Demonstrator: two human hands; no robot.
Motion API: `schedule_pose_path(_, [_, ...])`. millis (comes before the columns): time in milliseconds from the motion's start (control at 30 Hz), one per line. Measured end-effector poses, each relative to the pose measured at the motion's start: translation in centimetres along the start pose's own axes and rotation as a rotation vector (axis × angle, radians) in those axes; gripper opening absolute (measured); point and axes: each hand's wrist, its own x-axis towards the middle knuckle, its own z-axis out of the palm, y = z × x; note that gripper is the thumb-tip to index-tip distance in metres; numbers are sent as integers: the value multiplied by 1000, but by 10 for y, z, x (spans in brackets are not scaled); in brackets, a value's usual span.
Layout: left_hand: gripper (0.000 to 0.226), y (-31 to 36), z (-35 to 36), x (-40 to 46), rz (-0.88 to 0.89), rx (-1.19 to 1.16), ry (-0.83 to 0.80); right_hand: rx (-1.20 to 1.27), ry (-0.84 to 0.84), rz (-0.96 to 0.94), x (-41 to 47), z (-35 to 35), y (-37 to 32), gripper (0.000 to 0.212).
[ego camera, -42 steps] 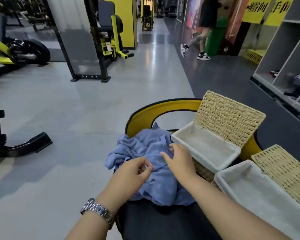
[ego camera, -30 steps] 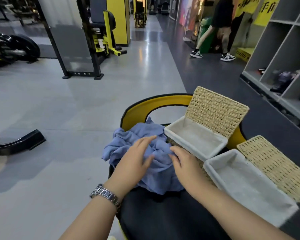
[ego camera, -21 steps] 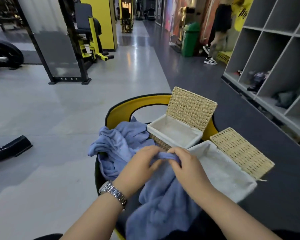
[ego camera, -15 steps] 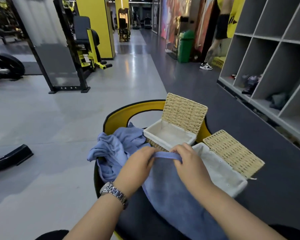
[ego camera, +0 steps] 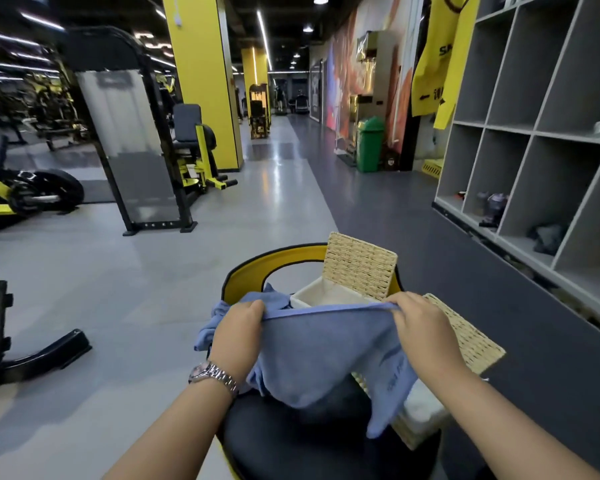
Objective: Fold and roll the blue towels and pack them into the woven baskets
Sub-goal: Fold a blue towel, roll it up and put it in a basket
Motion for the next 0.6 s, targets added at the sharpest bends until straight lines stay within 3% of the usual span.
schedule_pose_path(100, [34, -1, -19, 2, -27, 6, 65, 3, 94, -3, 9, -26, -1, 12])
schedule_pose_path(233, [20, -22, -45, 1, -147, 2, 101, 64, 270, 84, 25, -75, 13, 10])
schedule_pose_path(433, [16, -46, -72, -14, -172, -47, 246, 11, 235, 187, 33, -103, 43, 14])
schedule_pose_path(533, [23, -64, -74, -20, -134, 37, 249, 43, 213, 160, 31, -97, 51, 11])
schedule_pose_path(600, [16, -80, -74, -23, -170, 88, 205, 89, 226, 193, 29, -93, 59, 12])
